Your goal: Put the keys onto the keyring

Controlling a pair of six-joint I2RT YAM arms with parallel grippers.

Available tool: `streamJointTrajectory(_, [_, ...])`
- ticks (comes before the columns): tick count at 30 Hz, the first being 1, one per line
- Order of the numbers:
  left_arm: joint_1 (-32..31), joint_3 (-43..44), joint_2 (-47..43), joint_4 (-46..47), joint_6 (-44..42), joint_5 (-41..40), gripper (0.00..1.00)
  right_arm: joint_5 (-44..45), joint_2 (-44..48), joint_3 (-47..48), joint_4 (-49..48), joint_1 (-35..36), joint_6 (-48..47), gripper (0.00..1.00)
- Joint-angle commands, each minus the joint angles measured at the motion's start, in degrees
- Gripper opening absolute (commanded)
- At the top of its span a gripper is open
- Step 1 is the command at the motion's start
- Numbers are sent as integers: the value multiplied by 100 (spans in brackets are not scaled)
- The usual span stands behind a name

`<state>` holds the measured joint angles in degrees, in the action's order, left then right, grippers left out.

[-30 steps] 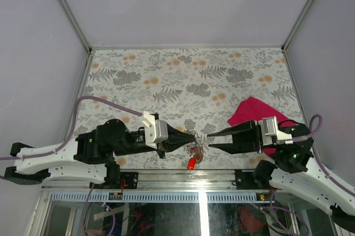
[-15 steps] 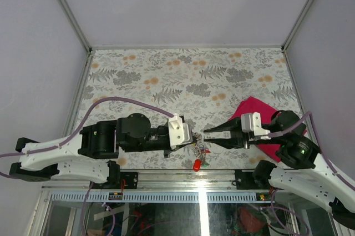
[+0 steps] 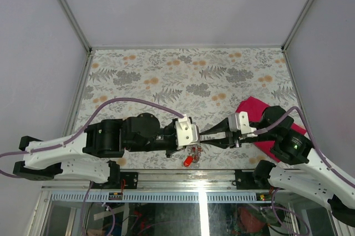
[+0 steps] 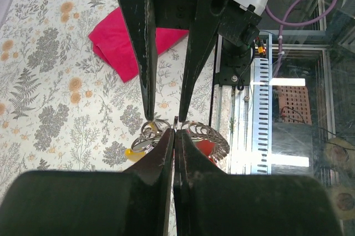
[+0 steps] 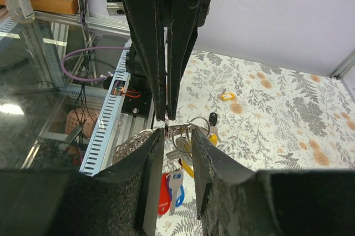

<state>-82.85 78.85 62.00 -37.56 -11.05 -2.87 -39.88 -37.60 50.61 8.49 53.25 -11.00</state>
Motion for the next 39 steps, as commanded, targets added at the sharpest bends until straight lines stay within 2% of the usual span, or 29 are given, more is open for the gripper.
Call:
streamJointTrajectory(1, [-20, 344, 62, 66, -40, -107, 0, -231, -99, 249, -135, 29, -30, 32])
streamJointTrajectory(6, [-22, 376, 87, 30, -29, -137, 0, -314, -207, 217, -145, 27, -16, 32])
streamJointTrajectory(9, [-21, 372, 94, 31, -21, -134, 0, -343, -249, 222, -188, 35, 1, 28])
streamJointTrajectory(13, [-15, 408, 135, -22, -18, -153, 0, -363, -263, 221, -247, 31, 17, 18])
streamJointTrajectory(17, [-13, 420, 133, -33, -14, -202, 0, -379, -256, 221, -264, 32, 35, 0])
streamJointTrajectory(22, [-20, 192, -158, 235, -29, -225, 25, -322, -52, 1, -682, 28, 181, 0])
streamJointTrajectory(26, [-20, -490, -854, 1079, 86, -302, 35, -238, 274, -356, -1415, 28, 201, 0])
streamJointTrajectory(32, [-16, -1189, -1630, 1763, 375, -359, 37, -232, 702, -876, -2262, 35, -613, 0])
streamJointTrajectory(39, [-20, -1434, -1763, 2038, 520, -180, 37, -412, 802, -1087, -2632, 31, -1229, 0])
